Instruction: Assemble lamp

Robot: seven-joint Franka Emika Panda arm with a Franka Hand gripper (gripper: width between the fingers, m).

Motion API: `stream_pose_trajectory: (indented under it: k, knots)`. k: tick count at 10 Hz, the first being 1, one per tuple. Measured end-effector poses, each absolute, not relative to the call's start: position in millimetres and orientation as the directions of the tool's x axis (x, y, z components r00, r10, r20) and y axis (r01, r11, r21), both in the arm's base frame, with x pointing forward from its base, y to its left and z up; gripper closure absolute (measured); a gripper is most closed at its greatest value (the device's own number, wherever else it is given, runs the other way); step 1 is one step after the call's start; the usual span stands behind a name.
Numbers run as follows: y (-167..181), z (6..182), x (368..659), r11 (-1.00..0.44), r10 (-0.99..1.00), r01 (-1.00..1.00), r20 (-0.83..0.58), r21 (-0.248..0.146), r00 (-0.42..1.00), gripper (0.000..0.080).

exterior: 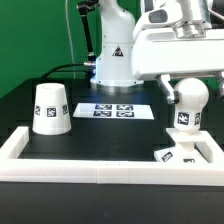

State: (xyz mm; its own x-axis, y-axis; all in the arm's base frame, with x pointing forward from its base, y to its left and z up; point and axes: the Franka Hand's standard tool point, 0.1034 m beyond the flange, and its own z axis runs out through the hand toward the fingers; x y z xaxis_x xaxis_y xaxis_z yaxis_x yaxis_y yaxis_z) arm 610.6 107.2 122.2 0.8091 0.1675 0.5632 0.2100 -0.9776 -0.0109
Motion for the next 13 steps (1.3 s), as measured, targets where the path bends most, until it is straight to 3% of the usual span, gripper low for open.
stream_pose_trajectory:
  k: [3, 7, 10, 13]
  knots:
    - [105.2, 124.6, 609.8, -0.977, 0.17, 0.211, 0.565, -0.007, 0.808, 0.0101]
    - [99.5, 148.4, 605.6, -0.974, 0.193, 0.226, 0.574, 0.014, 0.796, 0.0101]
    - [100.0, 145.1, 603.6, -0.973, 0.195, 0.229, 0.557, 0.01, 0.807, 0.0101]
    - [97.7, 133.3, 599.9, -0.968, 0.218, 0.247, 0.369, -0.033, 0.904, 0.0101]
